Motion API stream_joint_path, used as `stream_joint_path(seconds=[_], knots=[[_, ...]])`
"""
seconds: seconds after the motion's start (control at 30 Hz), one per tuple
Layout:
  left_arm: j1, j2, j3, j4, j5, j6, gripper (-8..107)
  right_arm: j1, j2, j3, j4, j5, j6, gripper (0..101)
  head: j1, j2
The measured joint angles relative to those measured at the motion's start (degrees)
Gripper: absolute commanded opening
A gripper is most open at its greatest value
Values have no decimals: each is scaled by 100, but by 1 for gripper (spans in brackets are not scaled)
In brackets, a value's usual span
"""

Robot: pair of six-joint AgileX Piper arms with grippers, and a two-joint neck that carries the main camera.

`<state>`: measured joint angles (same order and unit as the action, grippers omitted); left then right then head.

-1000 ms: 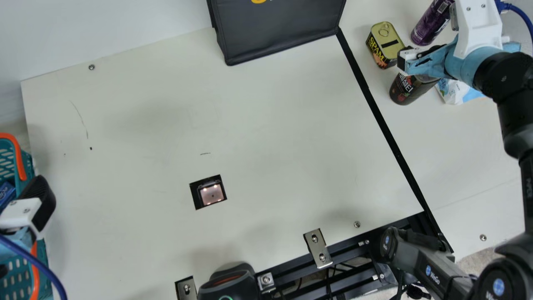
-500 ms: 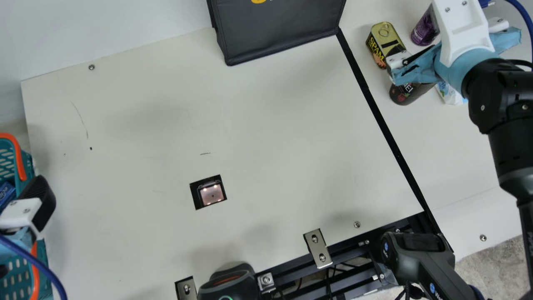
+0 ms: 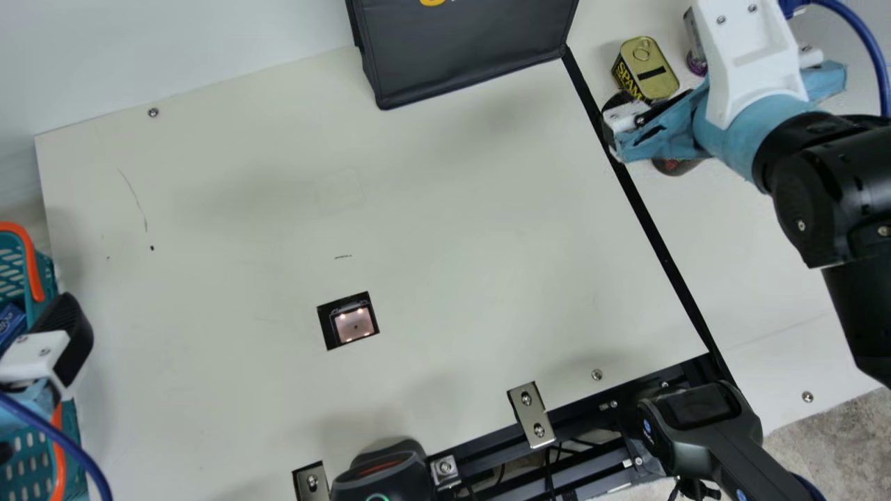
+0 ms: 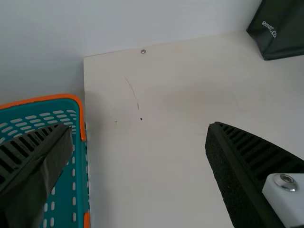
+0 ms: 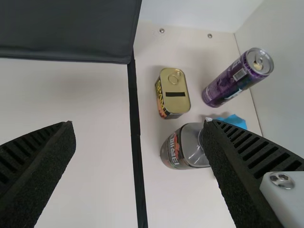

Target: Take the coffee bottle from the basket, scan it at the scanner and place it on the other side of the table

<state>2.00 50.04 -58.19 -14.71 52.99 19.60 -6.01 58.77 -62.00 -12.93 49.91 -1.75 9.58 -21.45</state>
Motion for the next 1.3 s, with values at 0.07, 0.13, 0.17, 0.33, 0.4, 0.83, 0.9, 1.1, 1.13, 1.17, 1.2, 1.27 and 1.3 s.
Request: stream_joint_path(seconds=[0.07,0.13,0.17,0.33,0.4,0.83,0.9,1.1,1.13,1.17,1.2,1.27,1.3], knots=[[-51,-71,-102,99,116,-108,90,70,-114,-78,38,93,17,95,0,62],[-82,-141,-221,256,271,-308,90,139,-285,-164,240,284,45,95,0,281],[-98,-190,-278,324,382,-419,90,179,-377,-208,310,424,45,95,0,396],[-198,-354,-554,656,805,-910,90,350,-788,-405,601,903,87,95,0,1046],[-234,-429,-670,792,980,-1121,90,424,-966,-488,725,1127,102,95,0,1327],[-355,-676,-1078,1314,1657,-1960,90,667,-1647,-787,1207,2007,174,95,0,1969],[-355,-676,-1078,1314,1657,-1960,90,667,-1650,-787,1207,2007,174,95,0,1969],[-355,-676,-1078,1314,1657,-1960,90,667,-1658,-787,1207,2007,174,95,0,1978],[-355,-676,-1078,1314,1657,-1960,90,667,-1658,-787,1207,2007,174,95,0,1978],[-355,-676,-1078,1314,1657,-1960,90,667,-1658,-787,1207,2007,174,95,0,1969],[-355,-676,-1078,1314,1657,-1960,90,667,-1658,-787,1207,2007,174,95,0,1978],[-355,-676,-1078,1314,1657,-1960,90,667,-1658,-787,1207,2007,174,95,0,1978],[-355,-676,-1078,1314,1657,-1960,90,667,-1658,-787,1207,2007,174,95,0,1978]])
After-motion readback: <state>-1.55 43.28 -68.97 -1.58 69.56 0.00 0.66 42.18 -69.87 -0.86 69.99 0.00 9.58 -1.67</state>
